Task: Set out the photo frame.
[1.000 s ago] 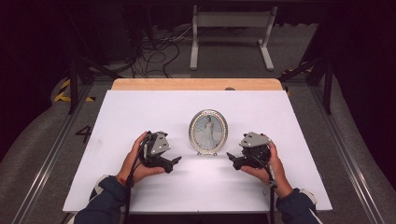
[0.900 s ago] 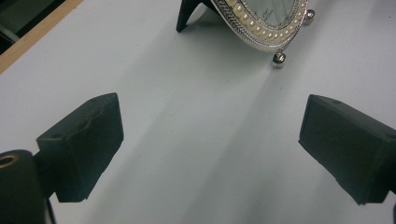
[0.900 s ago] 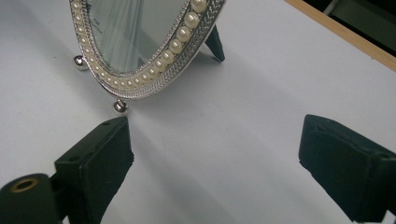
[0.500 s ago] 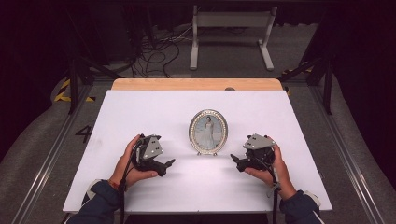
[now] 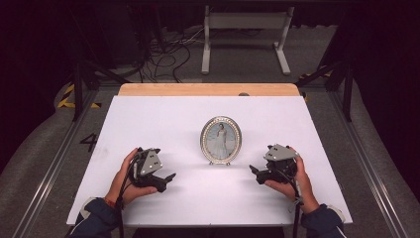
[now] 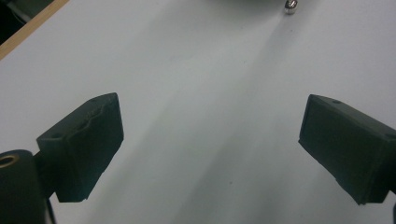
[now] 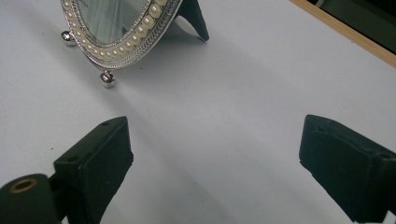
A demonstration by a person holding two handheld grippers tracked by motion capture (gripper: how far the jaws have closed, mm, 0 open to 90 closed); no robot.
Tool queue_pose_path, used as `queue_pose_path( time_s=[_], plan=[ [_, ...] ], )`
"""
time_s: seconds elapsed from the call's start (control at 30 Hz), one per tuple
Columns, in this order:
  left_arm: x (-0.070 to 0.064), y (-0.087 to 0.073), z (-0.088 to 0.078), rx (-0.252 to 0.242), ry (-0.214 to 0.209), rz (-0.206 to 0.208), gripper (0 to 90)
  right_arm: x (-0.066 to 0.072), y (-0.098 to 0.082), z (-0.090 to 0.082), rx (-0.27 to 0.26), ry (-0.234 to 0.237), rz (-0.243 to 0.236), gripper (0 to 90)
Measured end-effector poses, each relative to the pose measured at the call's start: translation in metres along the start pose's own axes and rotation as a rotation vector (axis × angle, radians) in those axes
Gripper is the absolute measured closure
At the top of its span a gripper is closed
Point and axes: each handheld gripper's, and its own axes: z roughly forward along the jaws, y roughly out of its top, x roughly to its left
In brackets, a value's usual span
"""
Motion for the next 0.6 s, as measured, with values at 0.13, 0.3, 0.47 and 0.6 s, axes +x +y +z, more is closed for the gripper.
queue_pose_path(
  time_s=[0.13, 0.3, 0.47, 0.6],
  plan=[
    [0.003, -0.008, -0.007, -0.005, 0.014, -0.025, 6.8, -0.002, -0.004, -0.004, -0.006, -0.011, 0.005, 9.5],
    [0.006, -0.018, -0.013, 0.005, 0.024, -0.031, 6.9, -0.005, -0.010, -0.007, -0.002, -0.017, 0.010, 9.5],
    [0.008, -0.023, -0.016, -0.008, 0.029, -0.045, 6.4, -0.009, -0.016, -0.011, 0.002, -0.028, 0.016, 9.4],
    [0.009, -0.028, -0.020, -0.017, 0.032, -0.060, 6.4, -0.012, -0.022, -0.016, -0.002, -0.032, 0.029, 9.4]
  ],
)
